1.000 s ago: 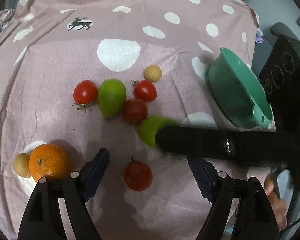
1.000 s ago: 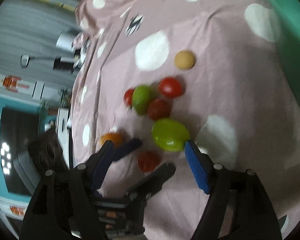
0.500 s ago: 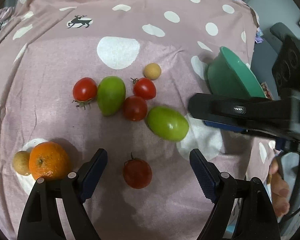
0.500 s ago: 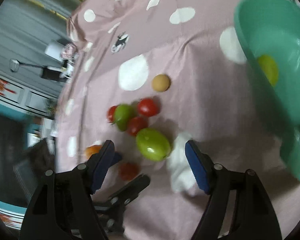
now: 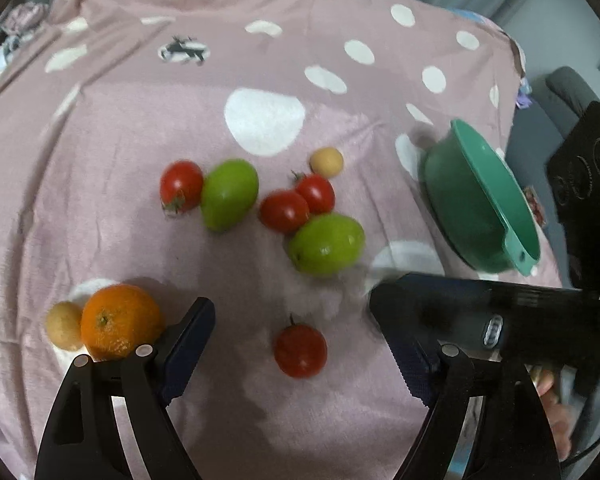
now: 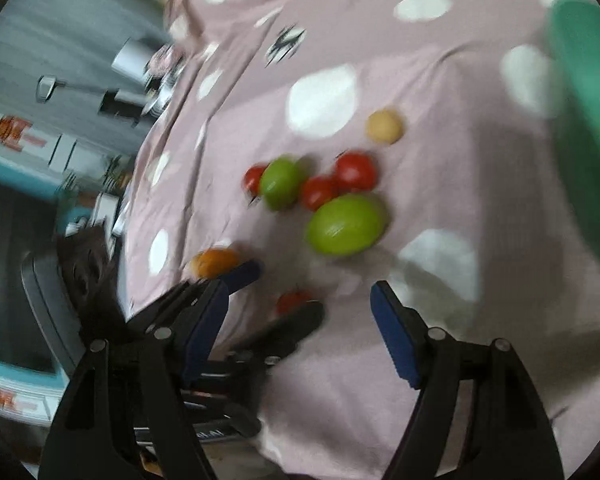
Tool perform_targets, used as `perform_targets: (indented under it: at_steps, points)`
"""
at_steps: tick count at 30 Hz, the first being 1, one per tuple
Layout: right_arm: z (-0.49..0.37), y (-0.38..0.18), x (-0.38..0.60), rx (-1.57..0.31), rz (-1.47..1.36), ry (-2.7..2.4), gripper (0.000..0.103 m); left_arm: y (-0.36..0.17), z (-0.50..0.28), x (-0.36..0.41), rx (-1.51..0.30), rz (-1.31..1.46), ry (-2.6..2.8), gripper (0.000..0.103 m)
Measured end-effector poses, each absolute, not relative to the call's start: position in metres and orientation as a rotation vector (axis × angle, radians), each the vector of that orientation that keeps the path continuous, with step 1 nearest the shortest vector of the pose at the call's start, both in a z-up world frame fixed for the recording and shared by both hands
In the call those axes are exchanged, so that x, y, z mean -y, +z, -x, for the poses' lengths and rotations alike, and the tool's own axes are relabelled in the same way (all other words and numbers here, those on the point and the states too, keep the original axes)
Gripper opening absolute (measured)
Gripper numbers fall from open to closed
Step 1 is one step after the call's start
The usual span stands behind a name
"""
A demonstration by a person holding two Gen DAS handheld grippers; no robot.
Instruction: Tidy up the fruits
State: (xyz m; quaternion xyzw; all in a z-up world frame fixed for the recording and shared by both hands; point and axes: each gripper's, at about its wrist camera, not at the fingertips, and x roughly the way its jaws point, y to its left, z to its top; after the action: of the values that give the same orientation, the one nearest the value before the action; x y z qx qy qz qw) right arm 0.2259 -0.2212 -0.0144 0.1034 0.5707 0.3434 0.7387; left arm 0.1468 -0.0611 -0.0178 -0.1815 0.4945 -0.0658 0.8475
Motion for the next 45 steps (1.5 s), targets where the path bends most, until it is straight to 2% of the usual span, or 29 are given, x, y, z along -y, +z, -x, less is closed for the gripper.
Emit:
perform_targets:
  at_steps: [4, 9, 11, 13, 18, 21, 25, 33, 40, 45]
  points:
    - [-0.242, -0.019, 0.239, -1.247, -0.342, 0.694, 0.075, -0.005, -0.152, 0.076, -0.939, 0.255, -0.092, 0.084]
    - [-0.249, -0.034, 0.237, -1.295, -0.382, 0.650, 0.064, -0.002, -0.165, 0.110, -0.856, 0.019, -0.155, 0.084]
    - [-0.247, -0.033, 0.228, -1.289, -0.347, 0.649, 0.056, -0.006, -0.169, 0.116, -0.857, 0.000, -0.162, 0.083]
    - [-0.248, -0.035, 0.224, -1.294, -0.351, 0.645, 0.053, -0.009, -0.175, 0.113, -0.867, 0.046, -0.179, 0.081]
    - [-0.256, -0.034, 0.221, -1.288, -0.330, 0.613, 0.049, -0.021, -0.186, 0.104, -0.928, 0.103, -0.209, 0.056]
    - [-0.257, -0.035, 0.217, -1.285, -0.288, 0.594, 0.043, -0.024, -0.184, 0.102, -0.949, 0.111, -0.226, 0.049]
    - [-0.257, -0.034, 0.213, -1.256, -0.240, 0.603, 0.042, -0.026, -0.186, 0.100, -0.961, 0.138, -0.229, 0.048]
    - [-0.253, -0.030, 0.226, -1.218, -0.333, 0.653, 0.040, -0.016, -0.169, 0.107, -0.906, 0.063, -0.215, 0.044]
    - [-0.231, 0.005, 0.235, -1.111, -0.338, 0.713, 0.034, 0.013, -0.146, 0.099, -0.807, 0.153, -0.234, 0.044]
    - [-0.218, 0.028, 0.254, -1.033, -0.354, 0.736, 0.033, 0.038, -0.133, 0.109, -0.724, 0.198, -0.252, 0.044]
